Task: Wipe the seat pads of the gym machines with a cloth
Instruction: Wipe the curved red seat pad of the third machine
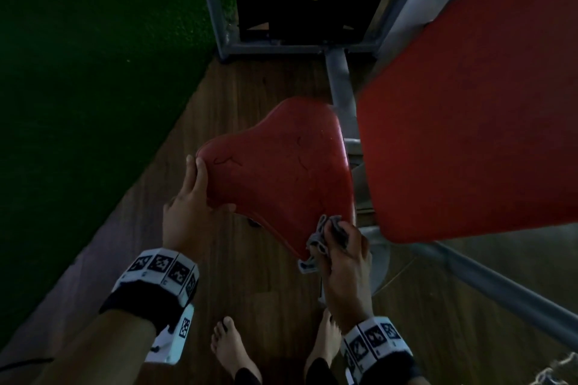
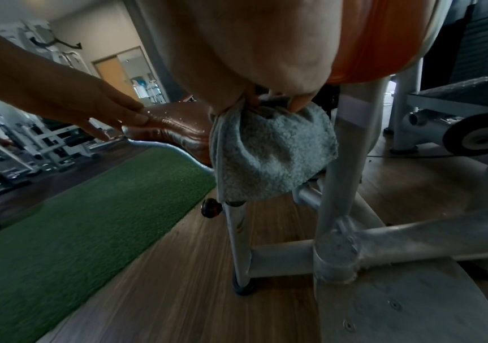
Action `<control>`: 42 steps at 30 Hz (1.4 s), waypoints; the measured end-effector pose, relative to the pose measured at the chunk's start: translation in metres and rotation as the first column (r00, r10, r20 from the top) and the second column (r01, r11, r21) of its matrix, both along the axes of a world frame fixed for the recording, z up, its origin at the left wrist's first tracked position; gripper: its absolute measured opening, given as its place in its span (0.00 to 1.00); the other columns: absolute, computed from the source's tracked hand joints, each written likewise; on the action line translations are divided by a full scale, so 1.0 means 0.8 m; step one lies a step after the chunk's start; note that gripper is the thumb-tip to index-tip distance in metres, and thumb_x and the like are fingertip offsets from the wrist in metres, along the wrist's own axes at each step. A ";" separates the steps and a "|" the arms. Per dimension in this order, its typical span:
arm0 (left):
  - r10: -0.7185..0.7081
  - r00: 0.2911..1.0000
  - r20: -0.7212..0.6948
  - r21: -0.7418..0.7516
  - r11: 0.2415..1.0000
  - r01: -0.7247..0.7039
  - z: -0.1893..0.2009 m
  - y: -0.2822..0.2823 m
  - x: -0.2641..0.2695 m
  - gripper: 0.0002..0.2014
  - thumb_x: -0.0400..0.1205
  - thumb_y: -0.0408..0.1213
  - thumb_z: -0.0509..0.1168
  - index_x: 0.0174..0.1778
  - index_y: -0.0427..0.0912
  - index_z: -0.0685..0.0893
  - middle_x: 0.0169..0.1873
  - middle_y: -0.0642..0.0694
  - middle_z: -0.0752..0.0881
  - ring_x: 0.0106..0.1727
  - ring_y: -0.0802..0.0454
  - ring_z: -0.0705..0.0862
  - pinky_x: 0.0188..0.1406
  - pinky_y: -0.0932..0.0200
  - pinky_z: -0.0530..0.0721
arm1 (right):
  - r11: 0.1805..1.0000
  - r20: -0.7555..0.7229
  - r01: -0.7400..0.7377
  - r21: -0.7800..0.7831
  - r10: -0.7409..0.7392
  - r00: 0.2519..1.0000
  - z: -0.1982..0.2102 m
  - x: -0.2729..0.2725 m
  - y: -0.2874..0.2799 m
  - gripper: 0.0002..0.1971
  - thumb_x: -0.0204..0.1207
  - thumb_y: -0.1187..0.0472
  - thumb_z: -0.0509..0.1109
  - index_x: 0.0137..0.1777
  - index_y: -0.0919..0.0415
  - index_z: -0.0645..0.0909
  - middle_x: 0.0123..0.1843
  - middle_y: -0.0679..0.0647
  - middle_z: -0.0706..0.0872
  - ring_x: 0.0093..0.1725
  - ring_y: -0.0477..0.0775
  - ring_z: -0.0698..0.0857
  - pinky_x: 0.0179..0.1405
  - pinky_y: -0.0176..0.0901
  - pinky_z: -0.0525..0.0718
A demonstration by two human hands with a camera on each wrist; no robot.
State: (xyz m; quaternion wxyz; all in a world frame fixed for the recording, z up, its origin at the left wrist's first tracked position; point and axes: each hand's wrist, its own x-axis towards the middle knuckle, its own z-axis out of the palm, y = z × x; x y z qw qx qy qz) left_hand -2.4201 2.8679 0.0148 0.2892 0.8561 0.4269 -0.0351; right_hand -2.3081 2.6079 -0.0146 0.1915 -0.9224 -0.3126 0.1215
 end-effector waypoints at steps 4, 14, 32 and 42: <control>0.008 1.000 -0.028 0.013 1.000 -0.008 0.000 0.000 0.001 0.52 0.75 0.61 0.68 0.85 0.51 0.41 0.85 0.51 0.41 0.78 0.40 0.71 0.68 0.30 0.74 | 0.995 -0.002 -0.084 -0.055 0.084 0.996 0.012 -0.023 -0.009 0.30 0.76 0.47 0.55 0.74 0.60 0.76 0.69 0.58 0.71 0.63 0.64 0.76 0.50 0.66 0.84; 0.026 0.999 -0.045 0.037 0.999 -0.025 0.001 -0.006 0.002 0.51 0.77 0.58 0.68 0.85 0.52 0.41 0.85 0.53 0.41 0.81 0.41 0.65 0.70 0.29 0.68 | 0.984 -0.038 -0.091 -0.152 0.086 0.996 0.015 -0.009 0.006 0.32 0.76 0.45 0.51 0.77 0.58 0.71 0.72 0.59 0.72 0.68 0.66 0.76 0.55 0.67 0.84; 0.055 0.995 -0.086 0.024 0.998 -0.054 0.000 -0.006 0.007 0.51 0.77 0.58 0.68 0.85 0.54 0.40 0.85 0.56 0.39 0.82 0.40 0.62 0.70 0.27 0.66 | 0.981 0.013 -0.057 -0.184 0.061 0.998 0.014 0.017 0.041 0.32 0.80 0.40 0.51 0.79 0.57 0.68 0.76 0.56 0.66 0.72 0.60 0.69 0.66 0.64 0.76; 0.045 0.996 -0.078 0.024 0.999 -0.043 0.002 -0.005 0.007 0.50 0.77 0.58 0.69 0.85 0.54 0.41 0.85 0.55 0.39 0.81 0.40 0.63 0.69 0.28 0.68 | 0.984 0.064 0.044 -0.175 -0.033 0.997 0.011 0.022 0.053 0.28 0.81 0.45 0.59 0.79 0.55 0.70 0.75 0.57 0.68 0.70 0.61 0.69 0.63 0.61 0.78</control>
